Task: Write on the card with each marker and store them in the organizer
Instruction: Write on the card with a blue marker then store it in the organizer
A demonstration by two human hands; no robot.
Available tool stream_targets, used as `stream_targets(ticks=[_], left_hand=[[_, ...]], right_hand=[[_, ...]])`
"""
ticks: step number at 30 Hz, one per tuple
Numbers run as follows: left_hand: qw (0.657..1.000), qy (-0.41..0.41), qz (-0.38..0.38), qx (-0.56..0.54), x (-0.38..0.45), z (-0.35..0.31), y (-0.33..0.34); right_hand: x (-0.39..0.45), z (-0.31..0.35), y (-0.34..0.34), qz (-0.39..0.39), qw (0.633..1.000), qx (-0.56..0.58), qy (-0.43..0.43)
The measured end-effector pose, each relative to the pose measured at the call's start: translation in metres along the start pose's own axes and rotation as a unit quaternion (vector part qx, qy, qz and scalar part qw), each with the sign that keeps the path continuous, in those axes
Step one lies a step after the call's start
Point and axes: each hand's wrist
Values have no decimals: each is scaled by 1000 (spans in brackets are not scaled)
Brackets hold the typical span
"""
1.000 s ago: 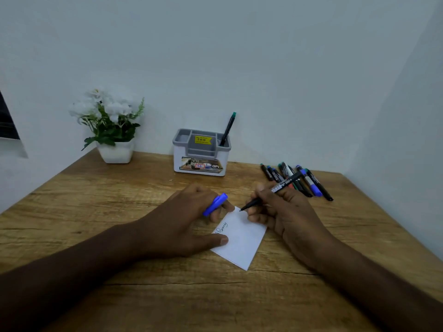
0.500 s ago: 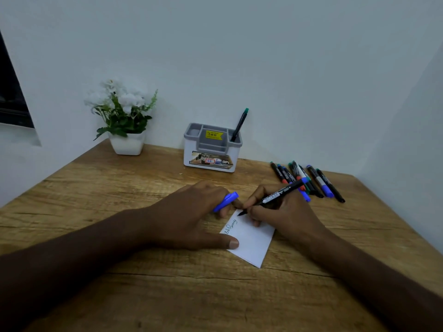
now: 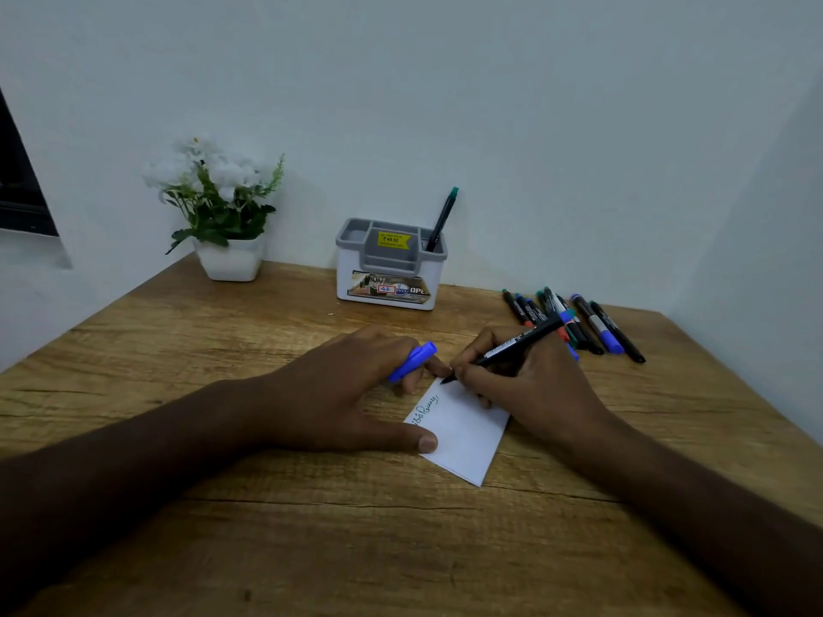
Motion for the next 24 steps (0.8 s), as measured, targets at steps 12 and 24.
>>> stream_targets(ticks=[12,24], left_hand=[[1000,-11,16,8,0,0,-2],[999,-27,33,7,2,-5,-5]], right_hand=[[0,2,1,14,999,-36,8],[2,1,-1,2,1000,-18,24]])
Point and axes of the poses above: each hand's wrist, its own x-axis towards the middle knuckle, its own y-axis out of the palm, z = x × y, and after that the axes turned 14 degrees about x, right-handed
